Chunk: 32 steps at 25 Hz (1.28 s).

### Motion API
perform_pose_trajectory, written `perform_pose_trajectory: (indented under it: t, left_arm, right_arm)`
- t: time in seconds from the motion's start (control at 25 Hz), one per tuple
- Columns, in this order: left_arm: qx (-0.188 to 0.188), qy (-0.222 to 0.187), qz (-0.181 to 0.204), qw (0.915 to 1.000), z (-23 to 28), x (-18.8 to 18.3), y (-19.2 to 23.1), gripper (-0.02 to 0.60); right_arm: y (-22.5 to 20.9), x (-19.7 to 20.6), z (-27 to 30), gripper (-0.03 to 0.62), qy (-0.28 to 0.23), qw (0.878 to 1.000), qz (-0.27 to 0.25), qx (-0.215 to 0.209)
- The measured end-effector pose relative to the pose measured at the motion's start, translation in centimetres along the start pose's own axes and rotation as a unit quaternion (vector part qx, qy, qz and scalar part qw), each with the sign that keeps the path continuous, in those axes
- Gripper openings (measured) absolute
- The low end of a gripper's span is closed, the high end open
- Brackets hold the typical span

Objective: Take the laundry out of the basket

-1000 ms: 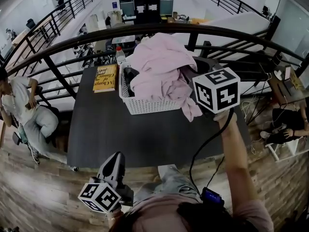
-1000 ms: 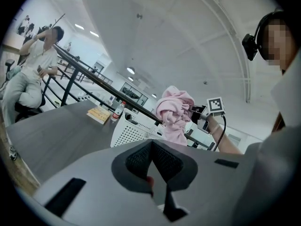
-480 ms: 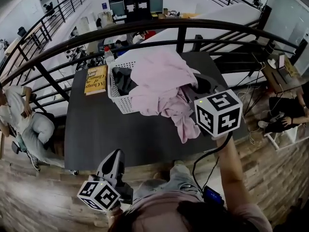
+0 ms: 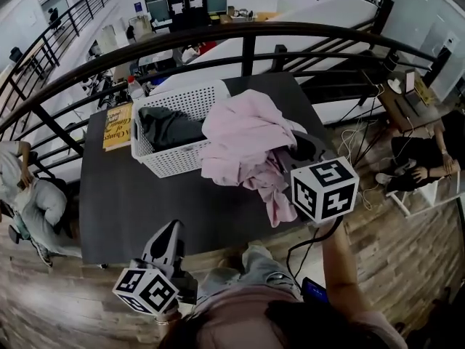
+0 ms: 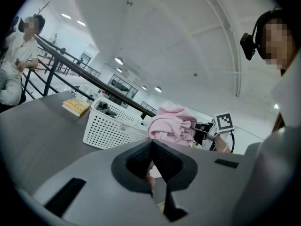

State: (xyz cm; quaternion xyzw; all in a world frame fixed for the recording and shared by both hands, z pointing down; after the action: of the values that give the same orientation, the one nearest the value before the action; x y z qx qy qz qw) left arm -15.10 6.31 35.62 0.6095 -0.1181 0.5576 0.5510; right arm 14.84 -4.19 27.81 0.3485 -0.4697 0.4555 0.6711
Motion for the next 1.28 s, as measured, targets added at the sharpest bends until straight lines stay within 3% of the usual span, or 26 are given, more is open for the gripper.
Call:
perform_pose_trajectory:
  t: [0.44,0.92,1.28]
  left_arm:
    - [-0.024,-0.007,-0.009,0.9997,5.2,0.6,-3.4,-0.003]
    - [-0.084,-0.033,-0.021,0.9957,8.4,1.3,-5.4,-0.003]
    - [-0.123,-0.053,-0.03,0.9905,10.0,2.3,-6.6,-0.003]
  right_arm:
    - [-7.3,3.9,2.5,0.083,0.043,0.997,0.052,0.03]
    - [-12.9,8.9,8.5,0.084,0.112,0.99,0.087,0.014]
    - [-15.2,12.4,13.2,0.086,0.161,0.984,0.081,-0.006]
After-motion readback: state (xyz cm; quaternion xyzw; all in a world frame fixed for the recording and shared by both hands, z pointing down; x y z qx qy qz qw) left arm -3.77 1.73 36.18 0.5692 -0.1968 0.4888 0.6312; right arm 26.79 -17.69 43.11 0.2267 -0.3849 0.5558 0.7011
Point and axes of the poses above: the fingertips, and each gripper's own axes: z forward along the fingers, y to its left, x out of its underside, the point moved 7 cm from there along -z, backward along the fingers
